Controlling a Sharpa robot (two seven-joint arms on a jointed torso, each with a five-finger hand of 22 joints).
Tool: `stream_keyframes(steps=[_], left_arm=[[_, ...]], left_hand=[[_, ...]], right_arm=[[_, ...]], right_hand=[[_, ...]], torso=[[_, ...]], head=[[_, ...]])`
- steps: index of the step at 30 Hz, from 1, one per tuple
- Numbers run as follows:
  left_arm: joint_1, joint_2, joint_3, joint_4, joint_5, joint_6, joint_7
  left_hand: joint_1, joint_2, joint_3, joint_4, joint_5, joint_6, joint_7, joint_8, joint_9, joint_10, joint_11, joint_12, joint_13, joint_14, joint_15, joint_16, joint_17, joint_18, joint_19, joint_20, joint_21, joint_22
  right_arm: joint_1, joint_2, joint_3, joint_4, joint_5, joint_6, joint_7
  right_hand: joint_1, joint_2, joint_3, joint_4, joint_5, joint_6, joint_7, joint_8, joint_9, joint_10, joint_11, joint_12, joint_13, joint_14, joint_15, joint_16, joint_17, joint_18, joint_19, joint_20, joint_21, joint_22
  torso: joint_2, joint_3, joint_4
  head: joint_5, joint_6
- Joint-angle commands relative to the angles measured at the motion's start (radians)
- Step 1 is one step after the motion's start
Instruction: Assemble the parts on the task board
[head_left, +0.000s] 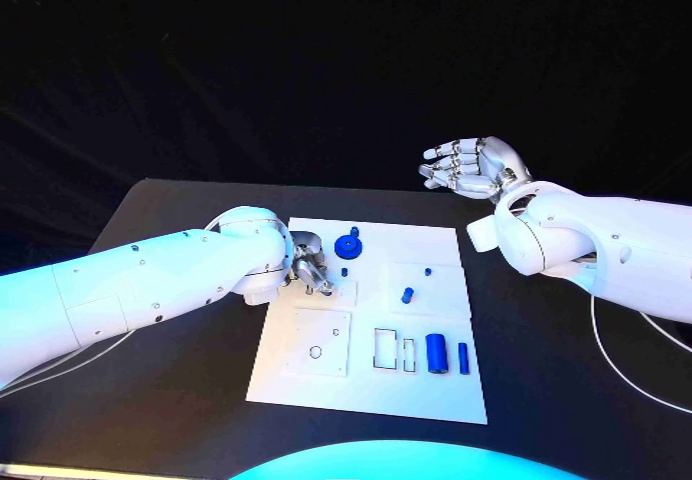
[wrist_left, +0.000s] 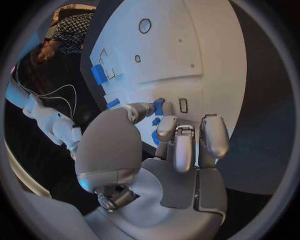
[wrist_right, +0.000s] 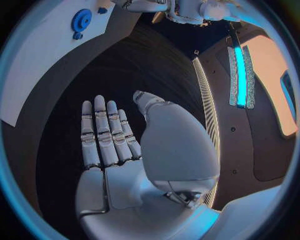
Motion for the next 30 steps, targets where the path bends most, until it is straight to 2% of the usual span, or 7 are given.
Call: stream_keyframes(steps=[1, 6, 13, 18, 22, 30], left_arm=[[-0.002, 0.0, -0.001, 0.0, 0.001, 0.005, -0.004], [-0.002, 0.002, -0.001, 0.001, 0.002, 0.006, -0.003], [-0.002, 0.003, -0.001, 0.0, 0.017, 0.011, -0.005], [-0.002, 0.004, -0.002, -0.002, 0.026, 0.008, -0.007], [-0.002, 0.005, -0.002, -0.004, 0.032, 0.001, -0.008], [-0.002, 0.009, -0.002, -0.008, 0.038, -0.011, -0.012]], left_hand=[[0.0, 0.013, 0.208, -0.21, 0.007, 0.011, -0.008, 0.004, 0.0, 0.008, -0.001, 0.008, 0.004, 0.098, -0.009, 0.003, 0.236, -0.016, 0.006, -0.001, 0.005, 0.003], [0.0, 0.012, 0.209, -0.211, 0.008, 0.011, -0.008, 0.004, 0.0, 0.009, -0.002, 0.008, 0.004, 0.098, -0.009, 0.004, 0.237, -0.016, 0.006, -0.001, 0.005, 0.004], [-0.002, 0.011, 0.209, -0.212, 0.008, 0.013, -0.008, 0.004, 0.0, 0.01, -0.002, 0.008, 0.004, 0.098, -0.009, 0.004, 0.237, -0.016, 0.006, -0.001, 0.006, 0.004], [-0.024, 0.009, 0.2, -0.204, 0.006, 0.016, -0.01, 0.002, 0.001, 0.014, -0.002, 0.008, 0.004, 0.099, -0.009, 0.005, 0.239, -0.016, 0.008, -0.002, 0.006, 0.006], [-0.072, 0.009, 0.154, -0.176, -0.005, 0.025, -0.023, -0.002, 0.004, 0.027, -0.01, 0.016, 0.02, 0.1, -0.014, 0.006, 0.241, -0.017, 0.009, -0.006, 0.005, 0.009], [-0.118, 0.025, 0.082, -0.119, -0.014, 0.041, -0.028, -0.014, 0.002, 0.028, -0.014, 0.016, 0.027, 0.1, -0.018, 0.006, 0.243, -0.018, 0.01, -0.011, 0.003, 0.009]], right_arm=[[-0.001, 0.001, 0.0, 0.0, -0.003, 0.016, 0.007], [-0.001, 0.001, 0.0, 0.0, -0.003, 0.016, 0.007], [-0.001, 0.001, 0.0, 0.001, -0.003, 0.016, 0.006], [-0.001, 0.0, 0.0, 0.001, -0.003, 0.017, 0.006], [-0.001, -0.001, 0.0, 0.001, -0.003, 0.017, 0.005], [-0.001, -0.001, 0.0, 0.001, -0.003, 0.018, 0.003]], right_hand=[[-0.008, 0.001, 0.001, -0.002, -0.006, 0.006, 0.06, -0.007, -0.001, 0.0, 0.006, -0.005, -0.001, -0.001, 0.006, -0.005, -0.002, 0.006, -0.007, -0.001, -0.006, -0.002], [-0.008, 0.001, 0.001, -0.002, -0.006, 0.006, 0.06, -0.007, -0.001, 0.0, 0.006, -0.005, -0.001, -0.001, 0.006, -0.005, -0.002, 0.006, -0.007, -0.001, -0.006, -0.002], [-0.008, 0.001, 0.001, -0.003, -0.006, 0.006, 0.06, -0.007, -0.002, 0.0, 0.007, -0.005, -0.002, -0.001, 0.007, -0.005, -0.002, 0.006, -0.008, 0.0, -0.006, -0.003], [-0.008, 0.001, 0.001, -0.003, -0.006, 0.006, 0.06, -0.007, -0.002, 0.0, 0.007, -0.006, -0.002, -0.001, 0.007, -0.006, -0.003, 0.006, -0.008, 0.0, -0.006, -0.004], [-0.011, 0.001, 0.0, -0.003, -0.007, 0.006, 0.06, -0.007, -0.002, 0.0, 0.007, -0.006, -0.001, -0.001, 0.007, -0.007, -0.004, 0.006, -0.009, 0.0, -0.006, -0.007], [-0.019, 0.002, -0.002, 0.0, -0.007, 0.006, 0.061, -0.008, -0.003, 0.0, 0.008, -0.007, -0.001, 0.0, 0.008, -0.01, -0.006, 0.007, -0.011, 0.001, -0.005, -0.014]], torso=[[0.0, 0.0004, 0.0002], [0.0, 0.0003, -0.0003], [0.0, 0.002, 0.0002], [0.0, 0.0017, -0.0009], [0.0, 0.0011, -0.0013], [0.001, 0.001, 0.0001]], head=[[0.0, -0.001], [0.0, 0.001], [0.0, -0.001], [-0.001, -0.002], [-0.002, -0.002], [-0.005, -0.002]])
